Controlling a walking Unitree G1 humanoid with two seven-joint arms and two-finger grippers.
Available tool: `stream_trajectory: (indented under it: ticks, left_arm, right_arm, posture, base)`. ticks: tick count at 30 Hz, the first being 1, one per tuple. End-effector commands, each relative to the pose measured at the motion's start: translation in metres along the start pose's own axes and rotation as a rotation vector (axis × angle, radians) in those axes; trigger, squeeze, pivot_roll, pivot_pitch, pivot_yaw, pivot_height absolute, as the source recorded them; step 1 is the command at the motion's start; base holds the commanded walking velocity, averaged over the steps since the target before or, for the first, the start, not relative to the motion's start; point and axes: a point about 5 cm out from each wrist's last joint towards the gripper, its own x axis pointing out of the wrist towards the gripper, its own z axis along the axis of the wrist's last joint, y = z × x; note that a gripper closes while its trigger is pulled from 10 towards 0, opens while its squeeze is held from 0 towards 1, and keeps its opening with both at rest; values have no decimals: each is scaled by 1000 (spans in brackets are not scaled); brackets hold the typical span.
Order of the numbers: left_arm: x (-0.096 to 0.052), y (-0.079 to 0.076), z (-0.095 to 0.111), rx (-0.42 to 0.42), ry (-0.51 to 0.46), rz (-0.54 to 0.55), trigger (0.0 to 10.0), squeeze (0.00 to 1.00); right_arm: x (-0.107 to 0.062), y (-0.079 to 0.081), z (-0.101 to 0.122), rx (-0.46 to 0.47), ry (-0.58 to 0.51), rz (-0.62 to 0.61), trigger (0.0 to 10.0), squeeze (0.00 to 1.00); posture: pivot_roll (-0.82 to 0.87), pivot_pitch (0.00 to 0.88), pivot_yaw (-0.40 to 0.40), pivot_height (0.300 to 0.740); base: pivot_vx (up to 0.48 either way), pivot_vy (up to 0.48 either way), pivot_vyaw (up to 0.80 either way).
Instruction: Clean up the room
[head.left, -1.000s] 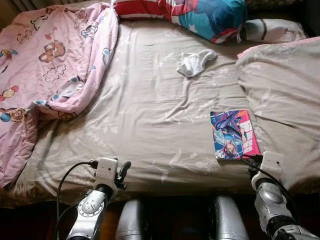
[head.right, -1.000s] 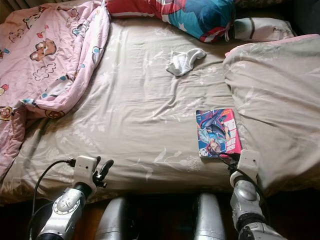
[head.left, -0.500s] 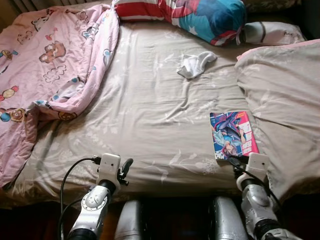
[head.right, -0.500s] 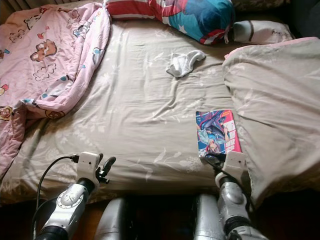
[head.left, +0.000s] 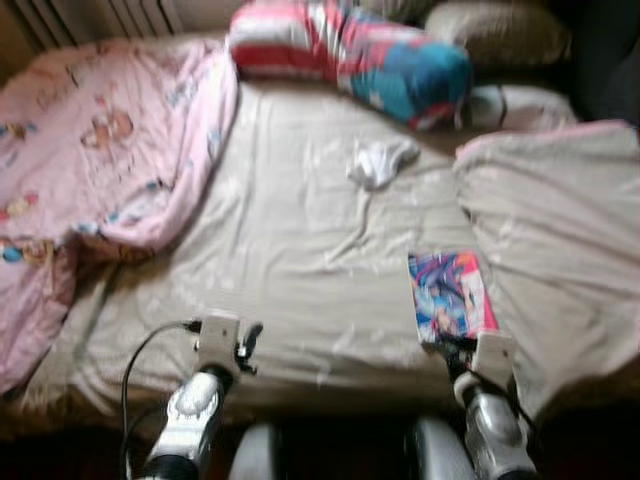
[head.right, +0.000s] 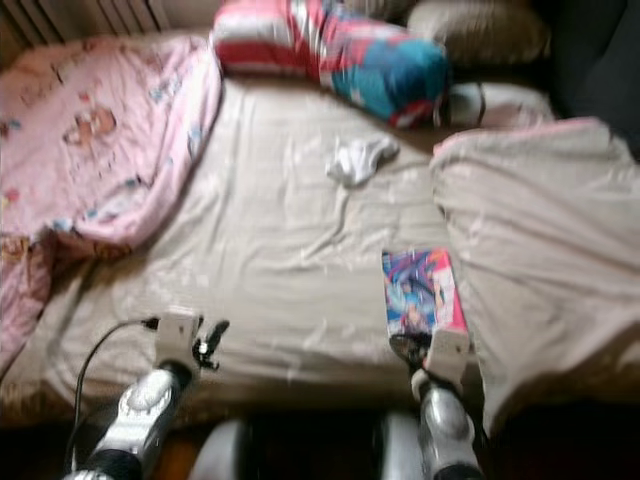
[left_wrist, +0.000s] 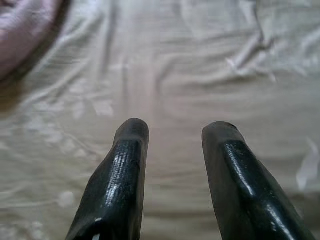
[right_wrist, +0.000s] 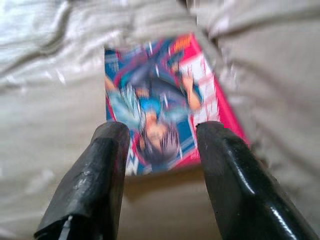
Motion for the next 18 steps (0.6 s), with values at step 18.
stream_trajectory:
  ticks: [18]
  left_arm:
    - [-50,19,-87,-138,489,194,10000,0]
  right_arm:
    - [-41,-18,-75,-109,450,20,10000,0]
  posture:
    - [-36,0,-6,740]
  base:
    - [0,0,0]
